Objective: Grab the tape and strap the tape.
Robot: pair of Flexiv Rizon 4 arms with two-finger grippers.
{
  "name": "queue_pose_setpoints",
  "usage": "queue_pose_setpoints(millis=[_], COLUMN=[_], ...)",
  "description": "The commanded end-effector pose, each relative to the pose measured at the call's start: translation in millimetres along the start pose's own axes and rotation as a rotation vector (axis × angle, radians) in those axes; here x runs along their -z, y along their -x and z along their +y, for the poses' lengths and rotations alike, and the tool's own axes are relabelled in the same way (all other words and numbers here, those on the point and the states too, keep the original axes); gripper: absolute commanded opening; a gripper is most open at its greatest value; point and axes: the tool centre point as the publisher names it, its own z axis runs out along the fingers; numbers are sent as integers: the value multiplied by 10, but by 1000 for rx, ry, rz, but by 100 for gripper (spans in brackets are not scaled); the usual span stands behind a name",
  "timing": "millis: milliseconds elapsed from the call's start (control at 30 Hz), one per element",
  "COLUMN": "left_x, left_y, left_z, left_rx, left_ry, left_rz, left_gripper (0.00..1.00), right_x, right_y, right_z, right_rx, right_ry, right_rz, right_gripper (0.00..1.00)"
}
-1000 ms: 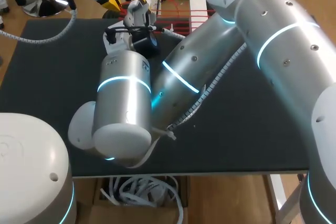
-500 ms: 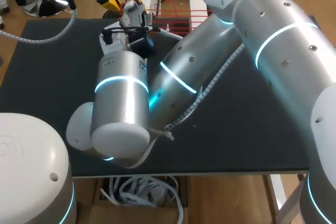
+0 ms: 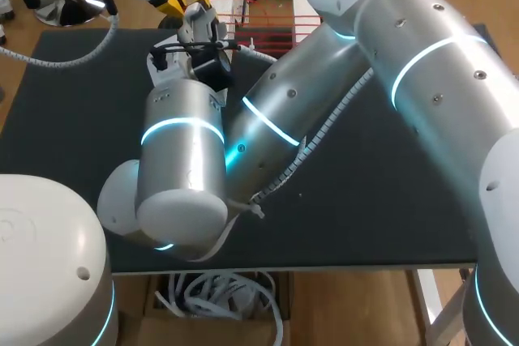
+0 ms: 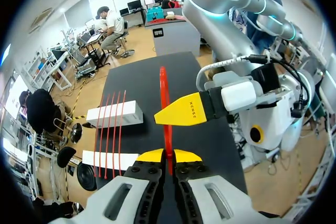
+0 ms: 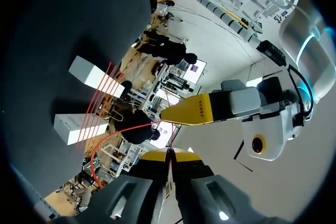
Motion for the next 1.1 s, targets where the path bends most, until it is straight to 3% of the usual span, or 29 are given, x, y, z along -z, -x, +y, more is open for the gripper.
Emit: queue_pose_setpoints(millis=[33, 667, 700, 733, 900, 1000, 1067, 1100], left_x=[9, 9, 9, 9, 9, 9, 9, 9], left_y=[-2, -2, -2, -2, -2, -2, -2, -2], left_z=[-6, -6, -6, -6, -6, -6, -6, -6], left_rx=[0, 0, 0, 0, 0, 0, 0, 0], left_ry=[2, 2, 2, 2, 2, 2, 2, 2], left_rz=[2, 2, 2, 2, 2, 2, 2, 2], left_gripper=[0, 0, 0, 0, 0, 0, 0, 0], right_x=[-15, 56, 68, 75, 116, 159, 198, 216], right_y=[10, 19, 23, 25, 37, 57, 73, 81], right_z=[37, -16, -25, -29, -44, -47, -50, -53], right_rx=[5, 11, 10, 10, 6, 2, -3, -4], right_ry=[1, 5, 6, 6, 6, 8, 11, 12], right_rz=[0, -13, -13, -13, -9, -10, -12, -13], right_gripper=[0, 2, 22, 30, 49, 42, 31, 31])
